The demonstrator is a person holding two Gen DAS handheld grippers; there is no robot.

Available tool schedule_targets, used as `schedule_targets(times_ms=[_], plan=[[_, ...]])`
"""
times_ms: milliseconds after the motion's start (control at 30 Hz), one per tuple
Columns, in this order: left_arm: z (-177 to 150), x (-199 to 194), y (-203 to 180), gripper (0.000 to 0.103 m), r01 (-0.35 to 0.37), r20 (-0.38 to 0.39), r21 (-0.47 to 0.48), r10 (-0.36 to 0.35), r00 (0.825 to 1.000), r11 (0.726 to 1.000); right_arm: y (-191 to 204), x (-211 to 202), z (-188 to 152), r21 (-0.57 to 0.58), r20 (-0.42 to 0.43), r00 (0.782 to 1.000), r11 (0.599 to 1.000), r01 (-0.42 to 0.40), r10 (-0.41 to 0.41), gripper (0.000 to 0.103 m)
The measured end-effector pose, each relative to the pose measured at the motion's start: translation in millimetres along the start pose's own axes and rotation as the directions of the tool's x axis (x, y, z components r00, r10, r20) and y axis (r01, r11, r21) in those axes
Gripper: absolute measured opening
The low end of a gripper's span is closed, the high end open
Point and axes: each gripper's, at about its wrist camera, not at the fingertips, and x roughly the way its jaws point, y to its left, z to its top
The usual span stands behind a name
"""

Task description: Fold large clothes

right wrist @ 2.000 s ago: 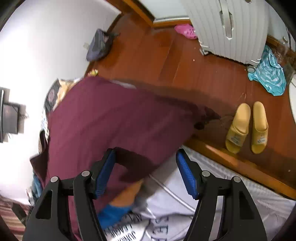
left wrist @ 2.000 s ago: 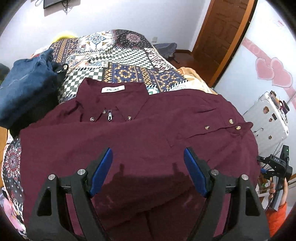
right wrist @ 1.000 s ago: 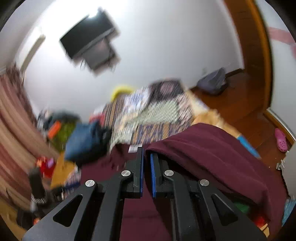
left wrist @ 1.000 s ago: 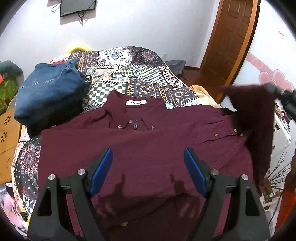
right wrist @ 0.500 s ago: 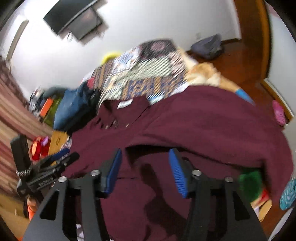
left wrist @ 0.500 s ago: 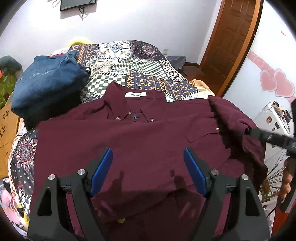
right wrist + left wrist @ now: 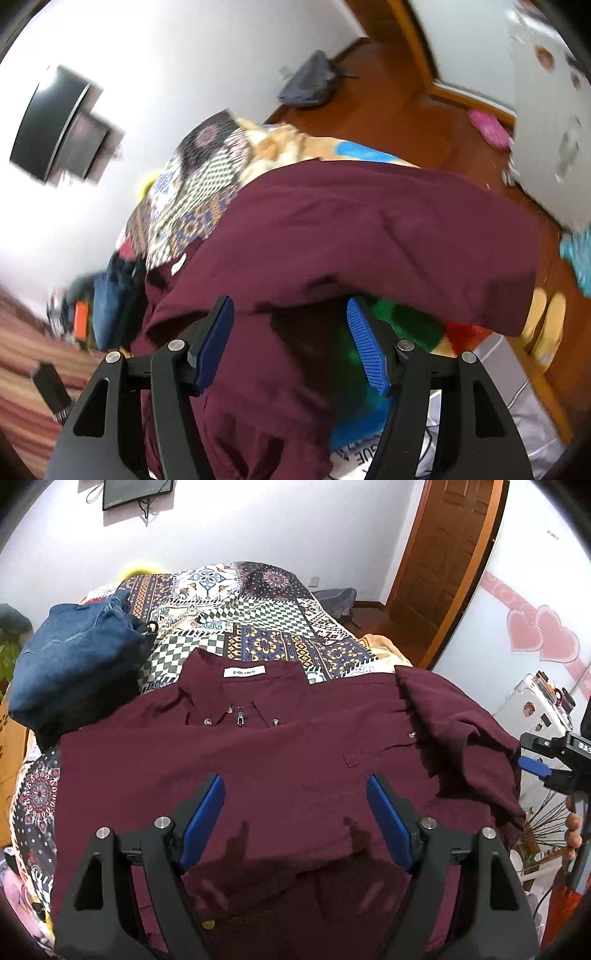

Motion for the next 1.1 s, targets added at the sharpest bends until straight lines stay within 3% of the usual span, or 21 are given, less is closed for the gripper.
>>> schedule_targets(times_ms=[200,300,367,433,467,533,633,767,900,1100], plan=[[-2.3,5.3,-0.1,0.078,-0.014,-0.020,0.002,0.014,1.000,1.000,-13.2,24.2,12.3,0.111,0.006,0.999,0.993,-0.034,0.034,0.060],[-3.0,6.7,1.5,0.078,-0.019,-0.024,-0.002,0.019,1.000,1.000,-9.2,33.0,15.7,0.090,0.024,0.999,0.996,-0.023,0.021,0.061],[-2.7,8.1,3.0,0.078,-0.020,-0.026,-0.007,0.019,0.999,1.000,-8.1,36.1,16.8,0.082,0.039,0.999,0.996,-0.021,0.018,0.054],[-2.5,9.2,4.7,0.078,-0.022,-0.027,-0.011,0.021,0.999,1.000,-5.8,36.9,18.4,0.085,0.054,0.998,0.996,-0.022,0.017,0.033],[-2.5,9.7,5.8,0.078,-0.024,-0.027,-0.012,0.023,0.999,1.000,-4.8,34.4,18.3,0.081,0.065,0.998,0.997,-0.018,0.013,0.030],[-3.4,9.0,7.5,0.078,-0.032,-0.023,-0.010,0.032,0.999,0.999,6.8,23.9,19.3,0.035,0.127,0.992,0.999,0.007,-0.011,0.017],[-5.0,6.4,11.0,0.078,-0.033,-0.014,-0.008,0.033,0.999,0.999,42.5,-1.1,22.8,-0.120,0.255,0.966,0.990,0.081,-0.048,0.014],[-6.3,-0.9,20.2,0.078,-0.007,-0.005,-0.025,0.006,1.000,1.000,110.8,-28.2,28.5,-0.340,0.334,0.942,0.936,0.094,0.026,0.013],[-6.3,-15.6,36.8,0.078,-0.011,0.037,-0.064,0.014,0.999,0.998,179.2,-30.9,23.8,-0.505,0.277,0.948,0.863,0.006,0.156,0.013],[-11.1,-50.9,78.2,0.078,-0.050,0.114,-0.150,0.067,0.991,0.987,262.9,16.9,-15.7,-0.644,0.028,0.969,0.746,-0.169,0.244,0.013]])
